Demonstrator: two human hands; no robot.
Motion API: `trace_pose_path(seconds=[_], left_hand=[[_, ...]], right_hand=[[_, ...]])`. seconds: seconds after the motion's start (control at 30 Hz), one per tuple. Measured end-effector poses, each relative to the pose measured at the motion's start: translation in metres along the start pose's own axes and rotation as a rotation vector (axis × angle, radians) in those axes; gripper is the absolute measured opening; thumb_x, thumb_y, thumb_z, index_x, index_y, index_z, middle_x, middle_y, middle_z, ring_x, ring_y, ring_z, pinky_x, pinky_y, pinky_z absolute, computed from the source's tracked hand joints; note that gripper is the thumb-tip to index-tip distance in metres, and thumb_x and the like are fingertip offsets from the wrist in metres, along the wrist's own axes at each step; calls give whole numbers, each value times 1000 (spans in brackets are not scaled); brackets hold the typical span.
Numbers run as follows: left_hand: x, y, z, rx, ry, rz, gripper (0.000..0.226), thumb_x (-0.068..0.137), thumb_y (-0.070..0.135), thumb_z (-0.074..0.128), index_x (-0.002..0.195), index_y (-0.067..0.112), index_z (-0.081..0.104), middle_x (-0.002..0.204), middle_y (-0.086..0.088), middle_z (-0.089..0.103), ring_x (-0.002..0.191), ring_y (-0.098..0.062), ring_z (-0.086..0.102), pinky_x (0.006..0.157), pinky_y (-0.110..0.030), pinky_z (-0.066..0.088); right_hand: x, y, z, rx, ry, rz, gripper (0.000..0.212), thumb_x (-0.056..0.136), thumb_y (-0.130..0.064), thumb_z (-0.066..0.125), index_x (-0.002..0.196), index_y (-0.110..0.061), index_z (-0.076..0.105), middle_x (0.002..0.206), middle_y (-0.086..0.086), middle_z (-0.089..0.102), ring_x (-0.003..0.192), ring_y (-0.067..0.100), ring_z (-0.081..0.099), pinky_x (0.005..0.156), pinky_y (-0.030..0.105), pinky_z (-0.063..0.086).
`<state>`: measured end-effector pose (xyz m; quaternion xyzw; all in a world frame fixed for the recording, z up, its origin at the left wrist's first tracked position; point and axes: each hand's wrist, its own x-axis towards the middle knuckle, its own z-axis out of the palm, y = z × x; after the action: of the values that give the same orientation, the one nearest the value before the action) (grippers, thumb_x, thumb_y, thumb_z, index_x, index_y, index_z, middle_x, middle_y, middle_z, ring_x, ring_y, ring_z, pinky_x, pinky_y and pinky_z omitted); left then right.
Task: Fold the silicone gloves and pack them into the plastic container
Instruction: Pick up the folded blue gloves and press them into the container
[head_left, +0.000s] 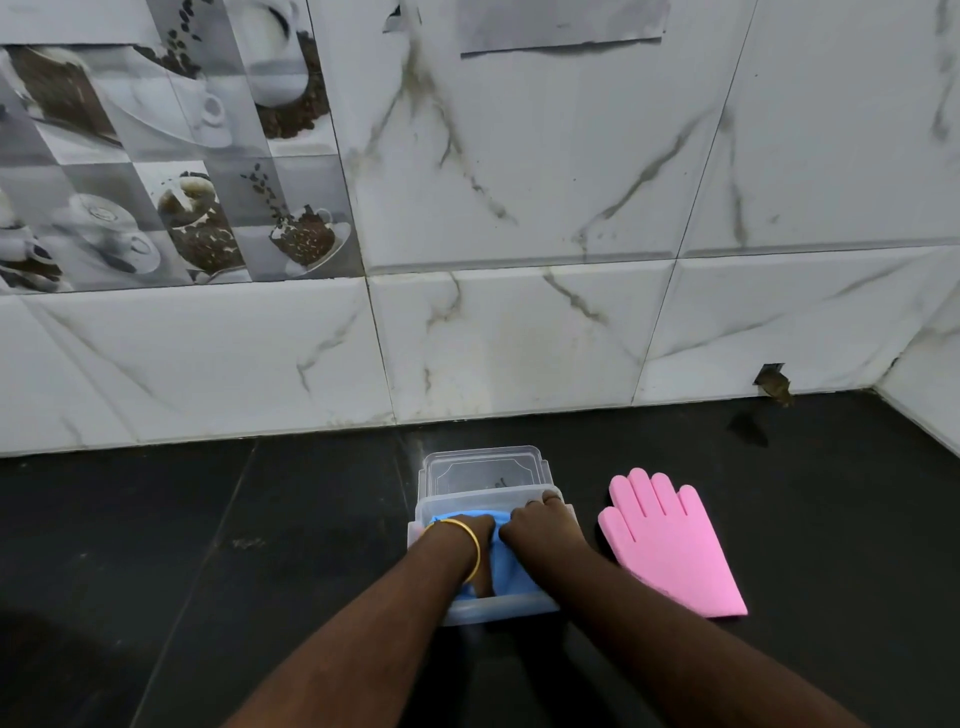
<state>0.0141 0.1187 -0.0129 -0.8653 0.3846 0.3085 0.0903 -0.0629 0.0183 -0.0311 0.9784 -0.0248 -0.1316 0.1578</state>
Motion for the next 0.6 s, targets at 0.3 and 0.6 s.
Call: trace_pose_path(seconds=[0.3,0.6], left_hand=[[-13,2,15,61,170,34,53,78,28,70,127,15,54,129,-9,60,118,-28,57,100,-39,47],[-29,11,24,93,417,-113,54,85,22,64,135,17,43,135,-8,43,124,-31,46,99,-43,41]], right_hand=[[-14,15,6,318,-34,165,27,95,-13,48,117,-25,59,122,5,59,112,30,60,90,44,53],[-23,-10,-10,451,0,161,43,95,-13,55,136,-19,46,134,11,48,122,33,54,93,43,47]])
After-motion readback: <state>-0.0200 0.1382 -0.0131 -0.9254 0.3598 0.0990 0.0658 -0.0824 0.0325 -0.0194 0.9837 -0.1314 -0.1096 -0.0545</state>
